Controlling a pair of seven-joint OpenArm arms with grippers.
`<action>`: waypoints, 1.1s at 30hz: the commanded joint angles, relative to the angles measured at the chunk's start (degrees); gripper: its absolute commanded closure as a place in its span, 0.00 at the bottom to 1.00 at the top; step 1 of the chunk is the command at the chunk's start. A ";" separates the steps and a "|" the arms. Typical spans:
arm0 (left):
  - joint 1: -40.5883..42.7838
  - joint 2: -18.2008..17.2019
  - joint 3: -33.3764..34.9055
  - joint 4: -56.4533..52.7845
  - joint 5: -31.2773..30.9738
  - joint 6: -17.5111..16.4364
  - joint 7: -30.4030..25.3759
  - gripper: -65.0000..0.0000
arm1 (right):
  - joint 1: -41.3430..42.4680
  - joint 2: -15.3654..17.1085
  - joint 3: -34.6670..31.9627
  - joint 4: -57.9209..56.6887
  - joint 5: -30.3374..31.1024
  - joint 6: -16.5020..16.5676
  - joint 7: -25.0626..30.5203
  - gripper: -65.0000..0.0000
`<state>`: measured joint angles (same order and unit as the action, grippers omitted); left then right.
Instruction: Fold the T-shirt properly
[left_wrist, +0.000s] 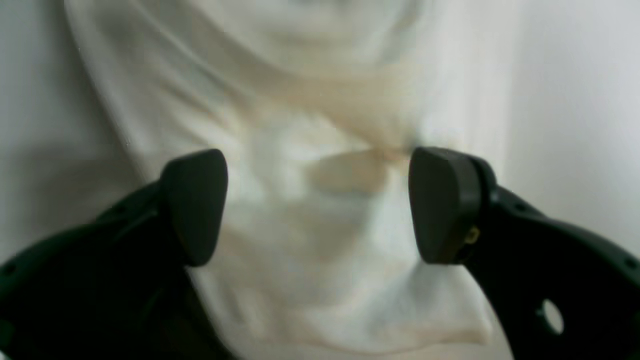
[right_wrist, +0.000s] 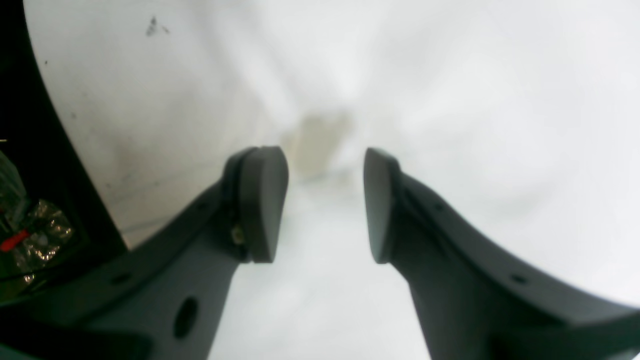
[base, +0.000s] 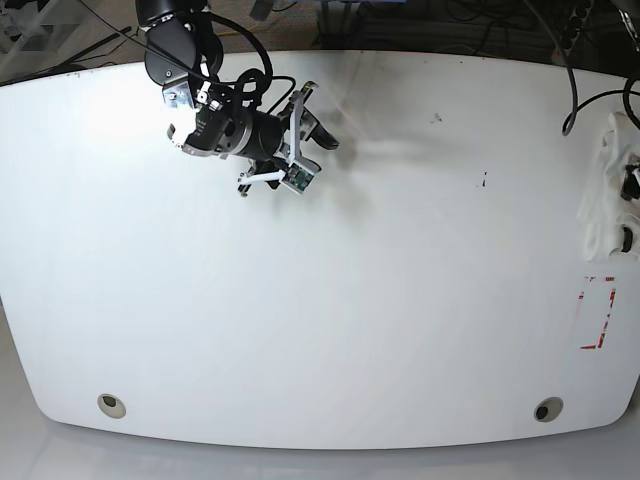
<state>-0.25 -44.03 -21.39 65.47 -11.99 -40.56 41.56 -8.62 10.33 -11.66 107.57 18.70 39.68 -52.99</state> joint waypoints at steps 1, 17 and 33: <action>0.91 -1.82 -3.98 7.01 0.08 0.56 2.44 0.18 | 0.75 0.27 0.89 2.37 0.95 0.32 1.17 0.61; 8.21 24.82 2.27 31.89 2.71 16.60 -15.06 0.19 | 4.10 -0.26 13.20 -2.73 -21.91 0.32 27.10 0.61; 23.59 35.81 17.30 30.66 11.77 25.39 -38.35 0.38 | -4.17 -0.26 24.28 -23.74 -24.11 -10.80 67.63 0.60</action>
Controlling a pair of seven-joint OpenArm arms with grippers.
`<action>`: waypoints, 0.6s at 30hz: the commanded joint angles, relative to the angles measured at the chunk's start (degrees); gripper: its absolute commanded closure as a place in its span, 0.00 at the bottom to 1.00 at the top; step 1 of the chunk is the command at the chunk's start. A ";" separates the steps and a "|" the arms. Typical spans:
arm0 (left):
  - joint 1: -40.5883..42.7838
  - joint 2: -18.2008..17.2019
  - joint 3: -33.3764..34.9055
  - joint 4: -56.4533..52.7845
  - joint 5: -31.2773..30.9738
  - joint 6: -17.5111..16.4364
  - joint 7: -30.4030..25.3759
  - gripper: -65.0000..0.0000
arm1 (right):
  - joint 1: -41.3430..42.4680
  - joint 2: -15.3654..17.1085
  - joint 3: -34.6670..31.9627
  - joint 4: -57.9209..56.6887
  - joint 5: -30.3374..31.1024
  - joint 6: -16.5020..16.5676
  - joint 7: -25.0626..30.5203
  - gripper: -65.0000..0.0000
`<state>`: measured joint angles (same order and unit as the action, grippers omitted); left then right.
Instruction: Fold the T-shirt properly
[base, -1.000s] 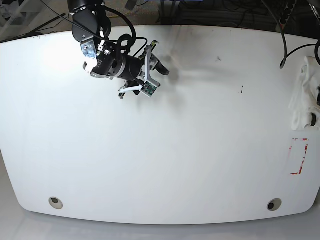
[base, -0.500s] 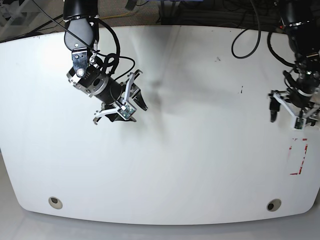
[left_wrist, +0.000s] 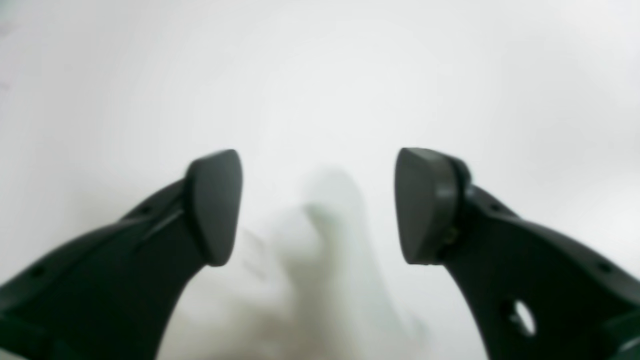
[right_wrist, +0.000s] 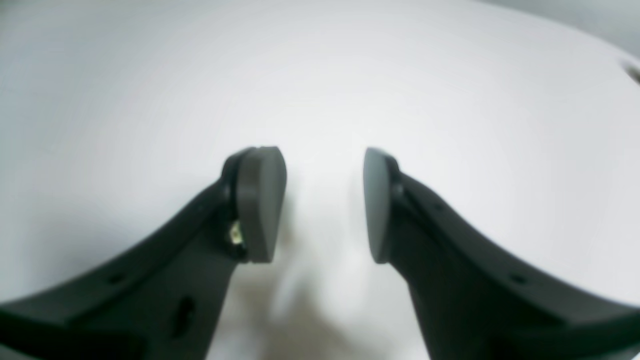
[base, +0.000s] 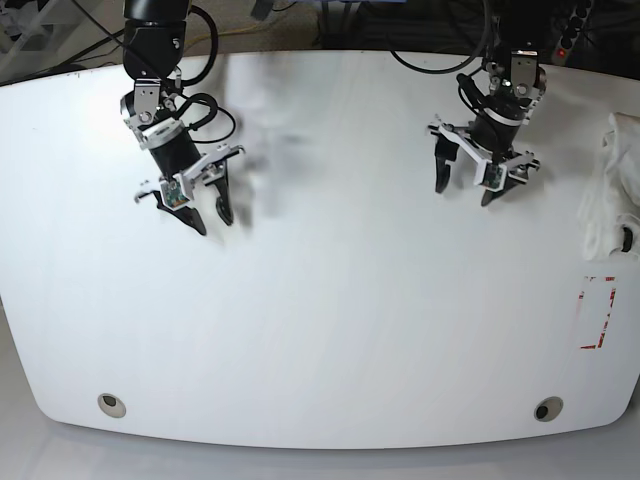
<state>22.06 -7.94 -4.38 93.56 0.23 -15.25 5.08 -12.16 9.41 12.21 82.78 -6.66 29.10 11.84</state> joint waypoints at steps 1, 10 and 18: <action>2.33 -0.27 0.47 3.01 -0.54 0.08 -1.87 0.38 | -1.59 0.74 0.85 1.04 1.69 -0.31 2.98 0.60; 17.54 4.12 -2.08 12.24 -0.80 0.08 -1.87 0.39 | -14.61 1.10 4.89 5.79 12.59 -0.14 2.98 0.60; 30.90 8.69 -3.22 17.25 -1.50 -0.01 -2.05 0.38 | -29.29 1.18 4.89 11.24 18.74 -0.14 3.15 0.60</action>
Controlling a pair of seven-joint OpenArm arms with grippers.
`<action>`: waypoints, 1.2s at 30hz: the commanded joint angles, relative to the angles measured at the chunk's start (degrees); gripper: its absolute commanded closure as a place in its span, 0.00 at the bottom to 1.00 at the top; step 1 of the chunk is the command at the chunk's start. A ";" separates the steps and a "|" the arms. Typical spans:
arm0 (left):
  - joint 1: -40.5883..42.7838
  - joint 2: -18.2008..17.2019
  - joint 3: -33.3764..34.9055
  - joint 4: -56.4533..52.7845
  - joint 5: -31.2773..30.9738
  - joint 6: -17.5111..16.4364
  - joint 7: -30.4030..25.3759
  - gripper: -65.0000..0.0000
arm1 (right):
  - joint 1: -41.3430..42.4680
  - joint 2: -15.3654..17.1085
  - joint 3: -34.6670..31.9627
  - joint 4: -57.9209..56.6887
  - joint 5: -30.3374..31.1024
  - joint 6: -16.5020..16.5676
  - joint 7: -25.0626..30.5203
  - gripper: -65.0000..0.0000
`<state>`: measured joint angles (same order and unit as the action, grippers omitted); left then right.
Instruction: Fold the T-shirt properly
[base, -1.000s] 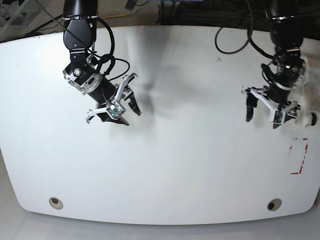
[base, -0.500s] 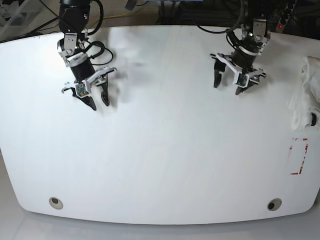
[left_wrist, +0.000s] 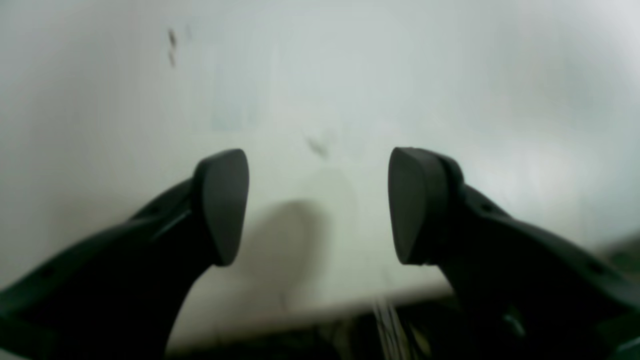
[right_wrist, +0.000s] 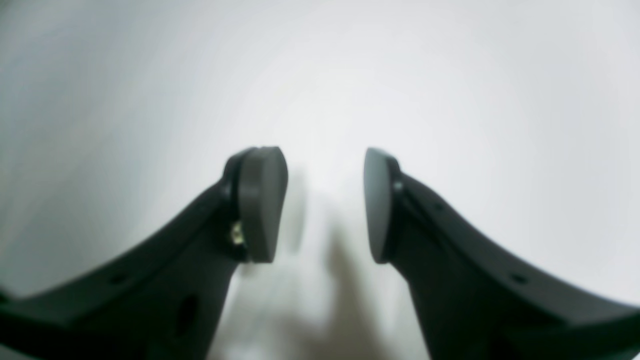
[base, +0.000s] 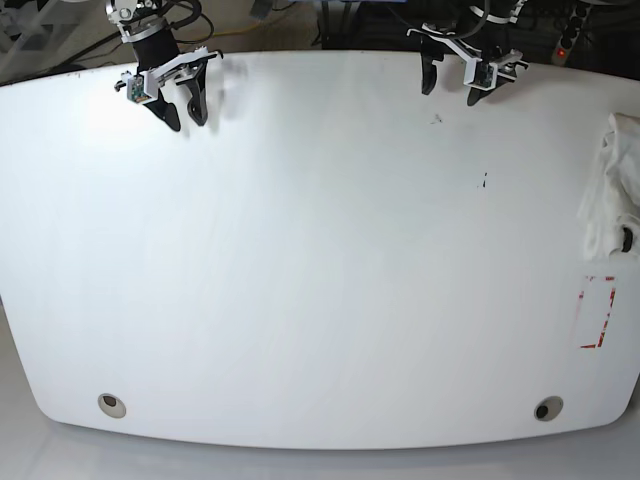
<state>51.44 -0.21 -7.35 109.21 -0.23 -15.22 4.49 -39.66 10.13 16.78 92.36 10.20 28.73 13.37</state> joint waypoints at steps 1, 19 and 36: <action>3.20 1.39 -0.34 1.69 -1.92 -0.03 -1.46 0.38 | -3.90 0.46 0.32 1.75 2.86 0.24 1.62 0.60; 13.22 1.22 -4.73 -17.74 -7.20 2.26 -1.63 0.38 | -25.09 -0.15 -6.18 -11.08 6.20 2.79 1.80 0.61; -14.21 -4.06 -0.78 -63.36 -4.65 2.52 -1.72 0.38 | 0.58 1.34 -11.28 -50.82 3.47 2.52 1.80 0.61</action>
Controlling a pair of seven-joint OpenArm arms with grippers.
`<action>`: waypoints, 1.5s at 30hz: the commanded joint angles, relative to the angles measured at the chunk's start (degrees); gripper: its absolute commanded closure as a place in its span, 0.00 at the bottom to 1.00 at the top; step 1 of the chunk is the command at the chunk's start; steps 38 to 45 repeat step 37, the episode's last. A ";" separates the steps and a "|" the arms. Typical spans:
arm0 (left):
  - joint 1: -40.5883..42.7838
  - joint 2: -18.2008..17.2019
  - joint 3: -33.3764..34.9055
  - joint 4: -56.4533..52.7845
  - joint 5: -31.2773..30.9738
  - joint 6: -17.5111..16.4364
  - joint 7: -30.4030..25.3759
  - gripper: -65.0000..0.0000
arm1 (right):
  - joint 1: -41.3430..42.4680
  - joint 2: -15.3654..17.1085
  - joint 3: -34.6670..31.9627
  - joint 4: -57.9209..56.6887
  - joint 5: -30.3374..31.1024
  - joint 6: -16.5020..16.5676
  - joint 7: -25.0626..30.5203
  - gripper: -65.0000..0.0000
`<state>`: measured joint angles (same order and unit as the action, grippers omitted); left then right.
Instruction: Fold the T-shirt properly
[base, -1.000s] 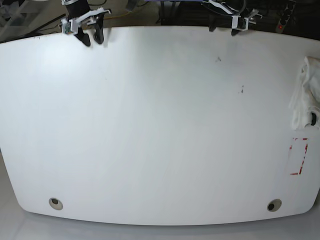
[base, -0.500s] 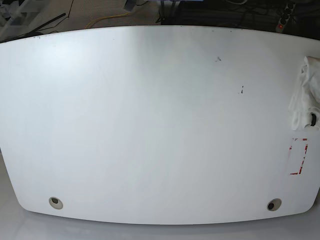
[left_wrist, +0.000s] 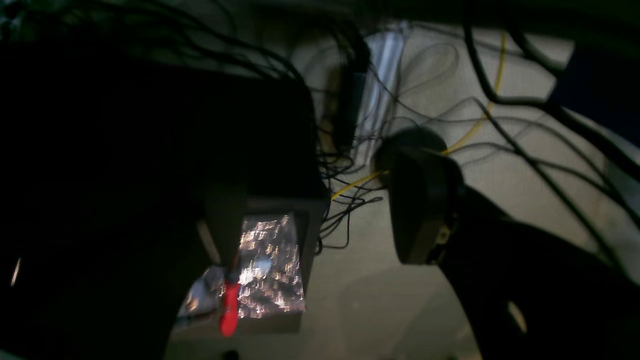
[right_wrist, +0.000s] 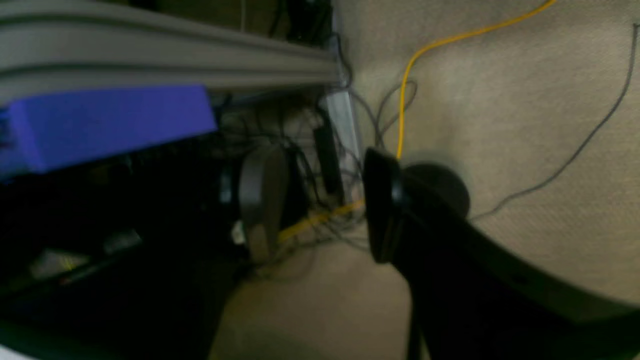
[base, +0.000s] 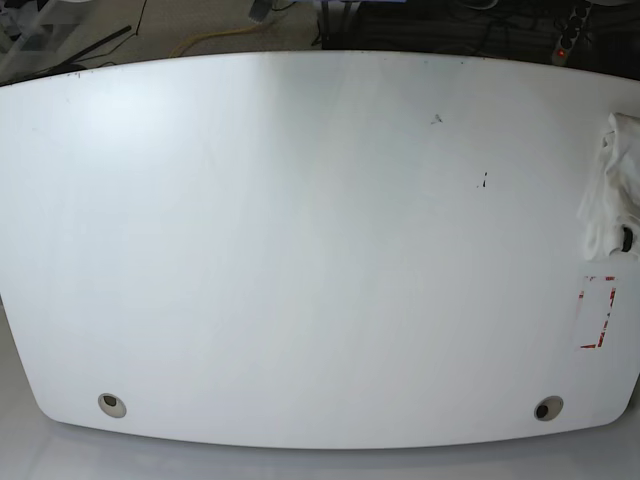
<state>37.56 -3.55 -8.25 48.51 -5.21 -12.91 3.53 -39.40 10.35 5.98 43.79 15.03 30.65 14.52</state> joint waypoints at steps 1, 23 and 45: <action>-2.26 -0.71 0.12 -5.13 0.42 0.20 -0.76 0.38 | 1.90 1.21 -0.57 -4.54 -3.03 0.60 0.64 0.61; -23.01 -0.62 7.42 -32.56 0.60 9.26 -6.30 0.39 | 24.06 0.51 2.68 -24.23 -17.18 -8.02 0.20 0.60; -23.10 -0.54 7.42 -32.73 0.33 10.31 -6.21 0.39 | 24.94 0.42 2.68 -24.23 -19.29 -8.19 0.20 0.60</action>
